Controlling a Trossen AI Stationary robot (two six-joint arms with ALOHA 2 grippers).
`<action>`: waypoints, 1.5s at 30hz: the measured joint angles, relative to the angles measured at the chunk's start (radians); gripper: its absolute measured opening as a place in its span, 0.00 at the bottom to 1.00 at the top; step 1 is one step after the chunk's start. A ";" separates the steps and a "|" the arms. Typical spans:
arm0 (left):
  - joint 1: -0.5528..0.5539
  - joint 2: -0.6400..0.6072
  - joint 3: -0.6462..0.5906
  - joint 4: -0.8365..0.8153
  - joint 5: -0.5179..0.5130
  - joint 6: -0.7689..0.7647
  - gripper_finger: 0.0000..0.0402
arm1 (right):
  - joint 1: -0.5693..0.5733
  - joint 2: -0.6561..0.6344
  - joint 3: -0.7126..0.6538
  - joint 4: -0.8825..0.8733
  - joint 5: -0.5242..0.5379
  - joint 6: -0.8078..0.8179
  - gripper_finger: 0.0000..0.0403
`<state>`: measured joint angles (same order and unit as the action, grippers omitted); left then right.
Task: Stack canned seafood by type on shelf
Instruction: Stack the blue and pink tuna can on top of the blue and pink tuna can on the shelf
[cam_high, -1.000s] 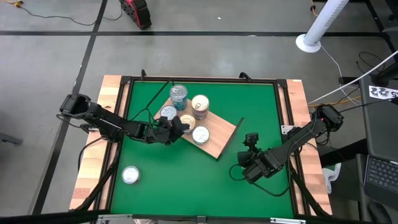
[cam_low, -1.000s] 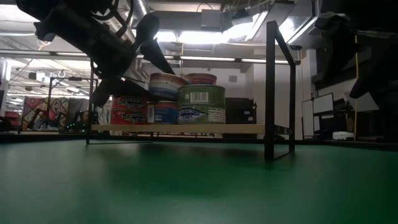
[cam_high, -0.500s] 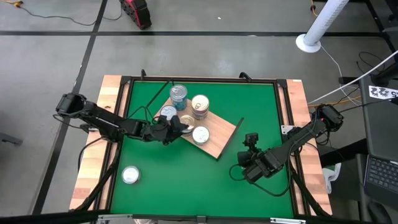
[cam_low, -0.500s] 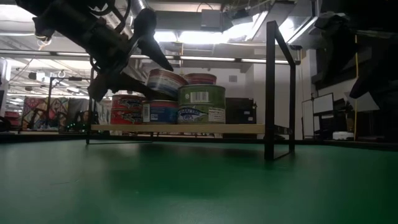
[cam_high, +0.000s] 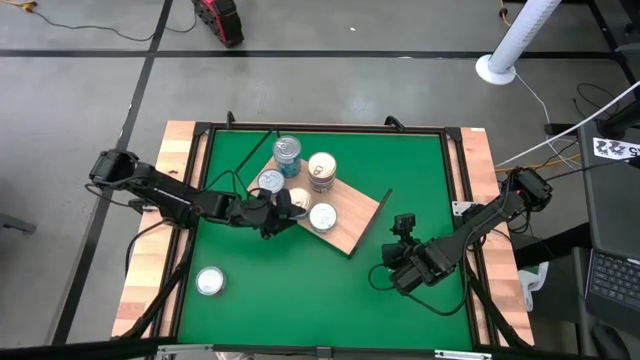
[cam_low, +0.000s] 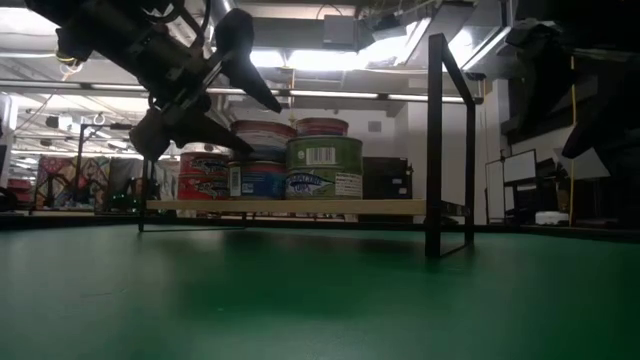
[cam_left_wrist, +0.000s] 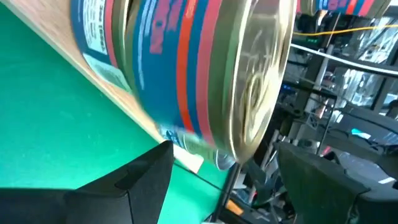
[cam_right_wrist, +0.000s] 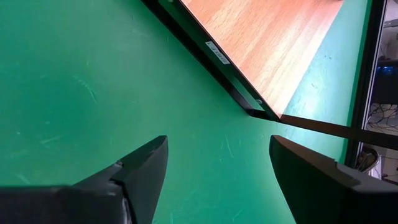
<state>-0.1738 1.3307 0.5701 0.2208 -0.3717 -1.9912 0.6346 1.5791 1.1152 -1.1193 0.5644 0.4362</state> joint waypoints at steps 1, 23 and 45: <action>0.000 -0.003 0.000 -0.001 0.004 0.002 0.69 | 0.000 0.000 0.000 0.000 0.000 0.000 0.70; -0.204 -0.190 0.001 0.000 0.003 0.430 0.69 | 0.000 0.000 0.000 0.078 -0.003 0.003 0.70; -0.446 -0.189 0.002 -0.158 0.001 0.406 0.69 | 0.000 0.000 0.000 0.244 -0.026 0.003 0.70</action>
<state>-0.6198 1.1413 0.5720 0.0624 -0.3702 -1.5852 0.6342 1.5791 1.1152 -0.8753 0.5381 0.4397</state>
